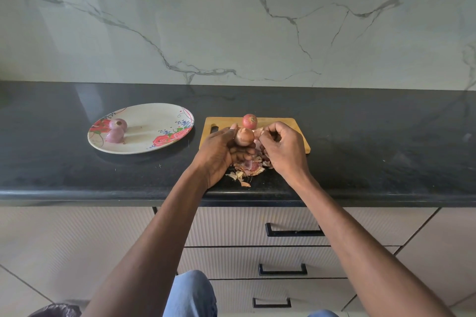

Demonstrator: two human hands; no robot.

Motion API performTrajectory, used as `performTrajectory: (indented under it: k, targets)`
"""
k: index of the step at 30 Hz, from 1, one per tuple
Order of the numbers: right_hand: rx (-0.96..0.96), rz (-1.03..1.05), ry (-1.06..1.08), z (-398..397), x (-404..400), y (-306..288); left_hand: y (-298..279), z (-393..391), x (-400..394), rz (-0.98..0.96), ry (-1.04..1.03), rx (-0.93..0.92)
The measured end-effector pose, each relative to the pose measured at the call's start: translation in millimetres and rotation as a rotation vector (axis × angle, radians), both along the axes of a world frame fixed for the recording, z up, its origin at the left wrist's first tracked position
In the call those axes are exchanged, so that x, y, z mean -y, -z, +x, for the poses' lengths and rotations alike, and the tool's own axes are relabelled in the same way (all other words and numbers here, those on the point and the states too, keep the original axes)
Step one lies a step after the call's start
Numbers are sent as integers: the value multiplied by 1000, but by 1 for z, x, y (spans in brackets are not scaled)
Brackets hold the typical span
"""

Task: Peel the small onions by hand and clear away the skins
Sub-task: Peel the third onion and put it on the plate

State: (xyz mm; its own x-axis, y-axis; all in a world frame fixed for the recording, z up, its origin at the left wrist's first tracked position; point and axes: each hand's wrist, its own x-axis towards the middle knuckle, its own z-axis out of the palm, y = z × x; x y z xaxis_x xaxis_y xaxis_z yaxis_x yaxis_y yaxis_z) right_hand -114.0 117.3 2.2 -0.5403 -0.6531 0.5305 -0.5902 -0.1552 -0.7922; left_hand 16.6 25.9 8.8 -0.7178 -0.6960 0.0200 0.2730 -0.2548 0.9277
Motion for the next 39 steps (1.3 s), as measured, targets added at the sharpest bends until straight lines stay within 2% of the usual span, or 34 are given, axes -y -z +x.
performTrajectory:
  k: [7,16,21,28,32,39]
  targets:
    - [-8,-3,73,0,-1,-2,-5,5,-2,79,3,-77]
    - [-5,-16,159,-5,1,3,-5,6,0,133,-1,-74]
    - [-115,14,115,-4,2,1,-5,7,-1,105,11,-71]
    - [-164,-92,-37,-6,0,1,-3,4,-1,53,0,-37]
    - [-120,-63,-64,-9,1,2,0,2,0,60,-15,-30]
    - [95,-33,-128,-14,2,3,2,2,5,67,-17,-21]
